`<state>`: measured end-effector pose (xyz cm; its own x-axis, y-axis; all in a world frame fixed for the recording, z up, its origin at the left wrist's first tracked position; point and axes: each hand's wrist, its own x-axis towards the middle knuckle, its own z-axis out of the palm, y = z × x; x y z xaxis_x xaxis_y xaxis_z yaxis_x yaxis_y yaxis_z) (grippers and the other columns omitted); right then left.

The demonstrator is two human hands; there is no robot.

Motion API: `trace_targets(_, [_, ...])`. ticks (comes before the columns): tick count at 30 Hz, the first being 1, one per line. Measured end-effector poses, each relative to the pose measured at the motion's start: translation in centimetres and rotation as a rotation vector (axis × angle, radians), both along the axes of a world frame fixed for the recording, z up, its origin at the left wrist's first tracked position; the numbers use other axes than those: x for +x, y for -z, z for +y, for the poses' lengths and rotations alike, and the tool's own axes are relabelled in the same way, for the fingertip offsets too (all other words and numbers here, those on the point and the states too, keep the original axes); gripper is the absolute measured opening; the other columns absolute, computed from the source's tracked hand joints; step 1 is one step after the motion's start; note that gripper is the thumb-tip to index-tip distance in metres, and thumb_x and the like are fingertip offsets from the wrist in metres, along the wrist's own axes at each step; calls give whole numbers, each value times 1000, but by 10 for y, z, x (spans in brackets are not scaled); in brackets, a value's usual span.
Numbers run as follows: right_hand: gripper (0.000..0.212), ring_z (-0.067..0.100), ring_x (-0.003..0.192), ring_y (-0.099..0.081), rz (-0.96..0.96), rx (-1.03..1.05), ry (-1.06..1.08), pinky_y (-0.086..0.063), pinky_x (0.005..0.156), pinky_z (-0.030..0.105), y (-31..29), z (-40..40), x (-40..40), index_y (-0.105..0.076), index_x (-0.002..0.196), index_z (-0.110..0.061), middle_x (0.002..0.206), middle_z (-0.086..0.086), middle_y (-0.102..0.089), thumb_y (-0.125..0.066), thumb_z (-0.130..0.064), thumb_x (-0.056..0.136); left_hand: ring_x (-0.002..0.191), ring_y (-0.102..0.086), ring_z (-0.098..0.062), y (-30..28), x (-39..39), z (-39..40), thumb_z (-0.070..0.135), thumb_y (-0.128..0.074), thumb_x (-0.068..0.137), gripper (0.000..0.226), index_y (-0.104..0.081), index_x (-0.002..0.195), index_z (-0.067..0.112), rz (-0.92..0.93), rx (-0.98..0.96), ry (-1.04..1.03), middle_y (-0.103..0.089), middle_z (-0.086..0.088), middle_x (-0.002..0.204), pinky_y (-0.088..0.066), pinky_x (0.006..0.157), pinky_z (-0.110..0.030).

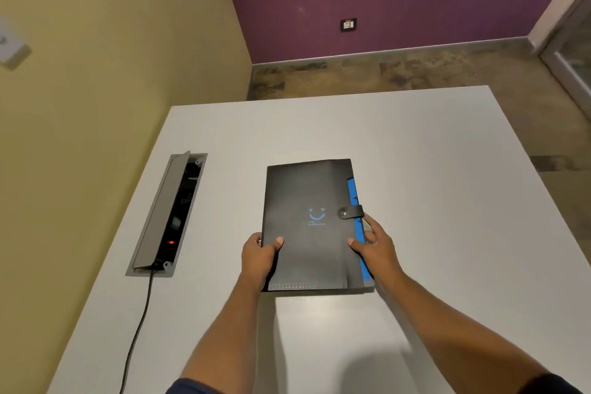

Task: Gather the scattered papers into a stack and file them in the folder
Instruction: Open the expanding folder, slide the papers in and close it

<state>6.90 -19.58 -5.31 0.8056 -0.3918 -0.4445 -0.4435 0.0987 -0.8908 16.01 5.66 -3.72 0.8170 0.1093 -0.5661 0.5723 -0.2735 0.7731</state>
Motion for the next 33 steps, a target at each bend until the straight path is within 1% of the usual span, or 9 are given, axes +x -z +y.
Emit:
trace_targets(5, [66, 12, 100, -74, -26, 121, -100, -61, 79, 23, -18, 11, 54, -51, 142, -28, 119, -6, -72, -69, 8, 89, 92, -73, -28, -6, 57, 14, 21, -78, 88, 21, -68, 103, 10, -26, 32, -11, -76, -10, 104, -61, 88, -44])
trace_targets(7, [66, 13, 99, -74, -32, 111, -72, -61, 78, 25, -20, 18, 78, -52, 139, -32, 117, -5, -72, -68, 8, 89, 93, -73, -25, -5, 76, 21, 25, -81, 86, 28, -70, 107, 10, -35, 50, 17, -77, -8, 107, -60, 89, -42])
trace_targets(11, [65, 24, 109, -70, -12, 98, -28, -61, 92, 43, -13, 33, 129, -51, 143, -28, 127, 2, -69, -70, 3, 89, 100, -72, -19, -12, 107, 37, 43, -92, 68, 75, -57, 129, 17, -88, 94, 136, -73, 0, 116, -60, 93, -39])
trace_targets(16, [54, 24, 109, -68, 10, 45, 39, -62, 83, 40, 0, 50, 180, -49, 137, -20, 128, 6, -67, -72, -4, 92, 115, -60, -17, -8, 135, 59, 62, -95, 47, 124, -32, 150, 34, -176, 305, 491, -51, 8, 132, -57, 99, -38])
trace_targets(18, [57, 23, 108, -67, 39, -34, 23, -60, 90, 43, 7, 55, 197, -47, 137, -19, 128, 7, -66, -76, -10, 89, 111, -57, -18, -4, 145, 64, 52, -96, 54, 119, -31, 152, 34, -171, 404, 562, -42, 4, 132, -56, 101, -39])
trace_targets(23, [82, 17, 110, -62, 25, -298, -289, -54, 90, 33, 11, 67, 218, -42, 137, -32, 124, -6, -59, -89, -20, 71, 106, -64, -26, 9, 163, 65, 18, -73, 92, 62, -46, 147, 22, -253, 631, 576, -38, -4, 140, -56, 98, -39])
trace_targets(27, [126, 22, 143, -42, 87, -491, -555, -47, 111, 44, 24, 70, 227, -18, 162, -32, 165, -3, -20, -89, -49, 59, 105, -66, -31, 24, 171, 63, 12, -59, 98, 45, -51, 142, 18, -302, 732, 530, -39, -6, 145, -55, 89, -39])
trace_targets(31, [93, 26, 159, 3, 142, -841, -828, -32, 121, 49, 32, 71, 232, -3, 164, -30, 172, -7, 10, -66, -34, 96, 102, -66, -31, 33, 180, 64, 19, -51, 102, 36, -53, 138, 17, -342, 836, 524, -48, -5, 142, -55, 83, -39])
trace_targets(33, [78, 25, 158, 9, 171, -925, -872, -35, 119, 50, 35, 73, 234, -2, 164, -32, 172, -9, 9, -54, -32, 105, 120, -60, -32, 42, 181, 63, 15, -49, 101, 51, -42, 151, 17, -339, 905, 571, -38, -6, 158, -51, 100, -41])
